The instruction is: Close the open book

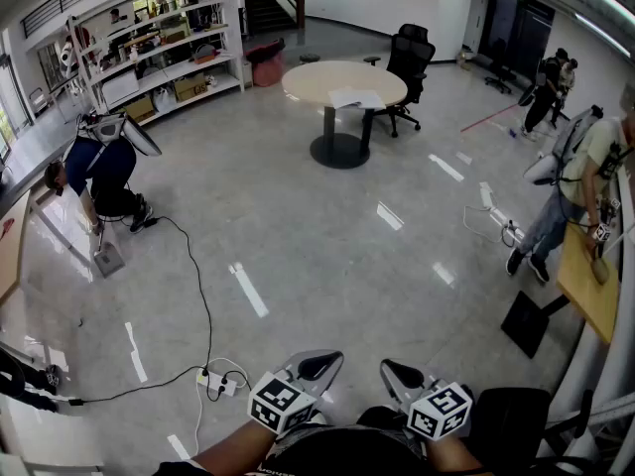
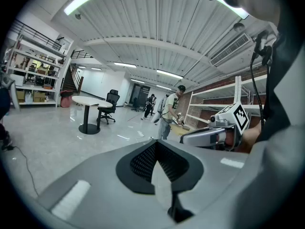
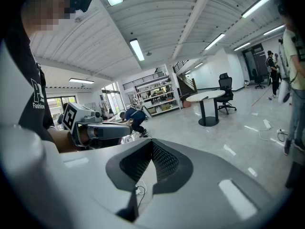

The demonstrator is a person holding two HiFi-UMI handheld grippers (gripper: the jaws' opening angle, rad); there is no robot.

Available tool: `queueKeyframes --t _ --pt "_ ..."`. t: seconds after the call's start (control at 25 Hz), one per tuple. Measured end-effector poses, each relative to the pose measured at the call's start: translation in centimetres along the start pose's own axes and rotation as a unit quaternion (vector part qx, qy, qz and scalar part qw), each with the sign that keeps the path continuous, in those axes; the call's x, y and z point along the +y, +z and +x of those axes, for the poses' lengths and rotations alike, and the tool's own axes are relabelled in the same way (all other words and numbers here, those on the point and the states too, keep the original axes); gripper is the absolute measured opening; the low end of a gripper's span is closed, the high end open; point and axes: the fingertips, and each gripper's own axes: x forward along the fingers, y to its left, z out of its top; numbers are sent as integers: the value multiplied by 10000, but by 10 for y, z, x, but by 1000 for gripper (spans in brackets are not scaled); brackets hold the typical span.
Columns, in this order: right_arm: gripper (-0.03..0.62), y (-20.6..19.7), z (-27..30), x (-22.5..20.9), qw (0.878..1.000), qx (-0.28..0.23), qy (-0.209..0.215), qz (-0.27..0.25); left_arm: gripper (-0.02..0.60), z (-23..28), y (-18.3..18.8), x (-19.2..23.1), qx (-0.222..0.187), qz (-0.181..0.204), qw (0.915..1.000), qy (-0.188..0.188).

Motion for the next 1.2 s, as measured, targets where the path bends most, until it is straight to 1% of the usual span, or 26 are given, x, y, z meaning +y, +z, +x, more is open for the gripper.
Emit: queueKeyframes --t 0.12,0.24,0.32,0.48,0.56,0.68,0.76,0.88,1.0,1.04,1.12,1.2 --pt "8 5 19 -2 10000 31 59 -50 8 2 -8 19 148 -72 9999 -5" --pt "8 7 36 -22 9999 125 35 36 8 18 -22 33 417 -375 9984 -42" --pt "8 8 49 -36 9998 165 53 126 8 28 -21 42 459 -463 9979 -55" --pt "8 27 82 -68 9996 81 208 149 8 58 -7 70 469 -414 9980 51" --pt "8 42 99 -89 9995 -3 301 107 8 76 11 85 285 -368 9989 103" --pt "8 79 123 -127 9989 -111 455 7 8 109 52 112 -10 -213 9995 214" --pt "8 108 132 -159 9983 -176 549 -58 8 139 79 131 -62 -137 9992 365" --pt "8 146 139 -213 9975 -268 622 -182 8 190 110 155 -129 -225 9982 541" --pt "8 176 152 -255 9971 -210 623 -377 8 231 141 181 -218 -251 9970 695" --pt "8 185 161 -266 9972 -161 612 -389 8 240 154 191 -219 -224 9969 716" --pt "8 200 179 -281 9979 -70 607 -219 8 253 175 211 -123 -156 9974 689" --pt "8 208 192 -297 9980 -19 624 -14 8 268 179 228 38 -75 9977 676"
